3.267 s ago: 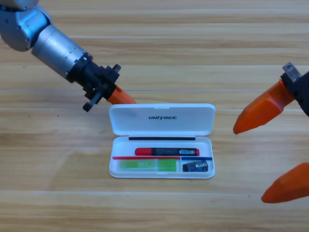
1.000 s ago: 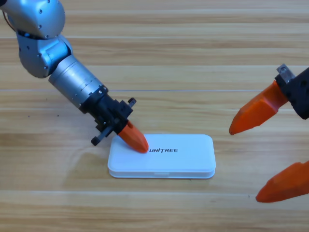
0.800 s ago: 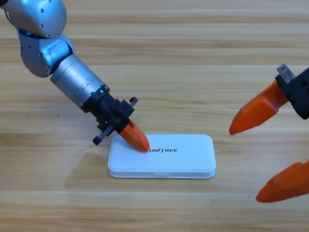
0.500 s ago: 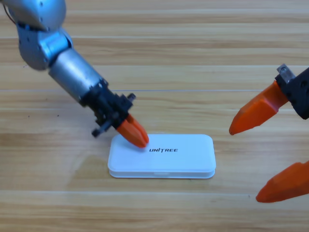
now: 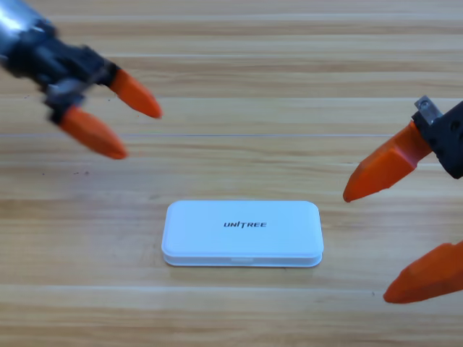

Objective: Clean up eraser and pencils

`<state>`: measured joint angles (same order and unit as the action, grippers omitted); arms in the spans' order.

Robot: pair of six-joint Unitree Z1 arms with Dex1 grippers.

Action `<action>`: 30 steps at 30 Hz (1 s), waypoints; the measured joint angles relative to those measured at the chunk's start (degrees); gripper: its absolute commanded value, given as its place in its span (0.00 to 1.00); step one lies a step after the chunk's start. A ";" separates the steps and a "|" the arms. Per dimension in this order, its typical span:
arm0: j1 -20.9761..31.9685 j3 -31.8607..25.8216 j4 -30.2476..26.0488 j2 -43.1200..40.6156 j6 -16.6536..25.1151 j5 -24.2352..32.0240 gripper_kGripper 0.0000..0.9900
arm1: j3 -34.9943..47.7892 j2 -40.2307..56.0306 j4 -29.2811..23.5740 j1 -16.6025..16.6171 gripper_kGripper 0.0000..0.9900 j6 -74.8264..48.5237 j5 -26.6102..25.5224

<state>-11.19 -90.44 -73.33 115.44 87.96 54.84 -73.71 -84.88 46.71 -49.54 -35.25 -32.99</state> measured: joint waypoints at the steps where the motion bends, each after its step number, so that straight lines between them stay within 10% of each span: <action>1: 0.37 1.15 -0.69 -2.08 0.05 0.04 1.00 | 0.00 0.00 0.00 0.00 0.94 0.00 0.00; 10: -3.49 4.35 -0.42 -19.00 -17.09 -0.33 1.00 | 0.00 0.00 0.00 0.00 0.94 0.01 0.00; 30: -28.60 22.20 31.34 -27.79 -41.98 -13.11 1.00 | 0.00 0.00 0.00 0.00 0.94 0.20 0.00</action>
<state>-39.79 -68.23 -41.98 87.65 45.99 41.73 -73.71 -84.88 46.71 -49.54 -35.05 -32.99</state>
